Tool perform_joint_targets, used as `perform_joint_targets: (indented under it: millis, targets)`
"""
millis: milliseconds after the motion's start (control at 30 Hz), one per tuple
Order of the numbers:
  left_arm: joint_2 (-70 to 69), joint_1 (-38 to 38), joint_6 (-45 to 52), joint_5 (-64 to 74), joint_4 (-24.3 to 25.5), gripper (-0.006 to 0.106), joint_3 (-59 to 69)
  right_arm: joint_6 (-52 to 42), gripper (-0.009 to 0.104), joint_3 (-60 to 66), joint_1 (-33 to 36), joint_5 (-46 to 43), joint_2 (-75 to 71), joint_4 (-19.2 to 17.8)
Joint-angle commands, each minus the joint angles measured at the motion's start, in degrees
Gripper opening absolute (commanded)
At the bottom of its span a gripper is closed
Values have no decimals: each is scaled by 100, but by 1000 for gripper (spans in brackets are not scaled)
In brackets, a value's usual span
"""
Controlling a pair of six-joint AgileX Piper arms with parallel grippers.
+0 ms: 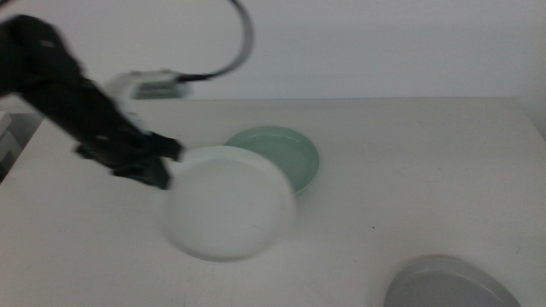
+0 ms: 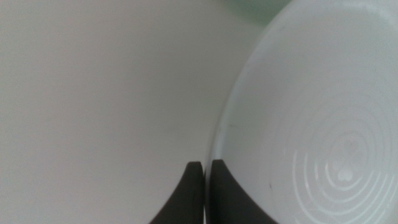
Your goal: Stack the three bowls on top of each other.
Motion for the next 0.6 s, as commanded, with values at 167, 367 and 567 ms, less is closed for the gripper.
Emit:
perform_joint_targets:
  millis: [167, 367, 567]
  targets:
    - [130, -1182, -516, -616, -213, 0, -129, -68, 43, -35, -22, -434, -151, -20]
    - [650, -1733, -551, -896, -255, 0, -129, -68, 43, -35, -22, -434, -151, -20]
    - [1008, -1891, -551, -1107, -344, 0, -129, -68, 43, -35, -22, -434, -151, -20]
